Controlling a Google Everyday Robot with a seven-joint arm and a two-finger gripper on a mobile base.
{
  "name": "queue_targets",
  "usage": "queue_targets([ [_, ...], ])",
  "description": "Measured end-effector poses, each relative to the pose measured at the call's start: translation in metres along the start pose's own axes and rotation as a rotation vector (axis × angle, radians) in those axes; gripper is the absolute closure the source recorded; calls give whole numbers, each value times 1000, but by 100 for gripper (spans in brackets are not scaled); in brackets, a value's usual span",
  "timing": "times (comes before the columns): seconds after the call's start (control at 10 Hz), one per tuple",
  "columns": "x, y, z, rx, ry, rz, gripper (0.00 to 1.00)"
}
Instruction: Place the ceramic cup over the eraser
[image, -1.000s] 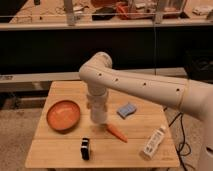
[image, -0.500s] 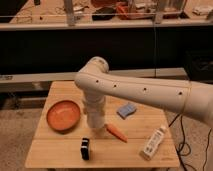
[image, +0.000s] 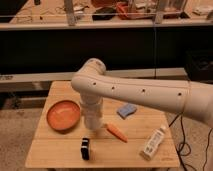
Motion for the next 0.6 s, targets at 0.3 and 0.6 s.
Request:
queue_targets([
  [0.3,-3,-8,-36,20,-3,-32,100],
  [0.6,-10,-8,-57,1,-34,-63,100],
])
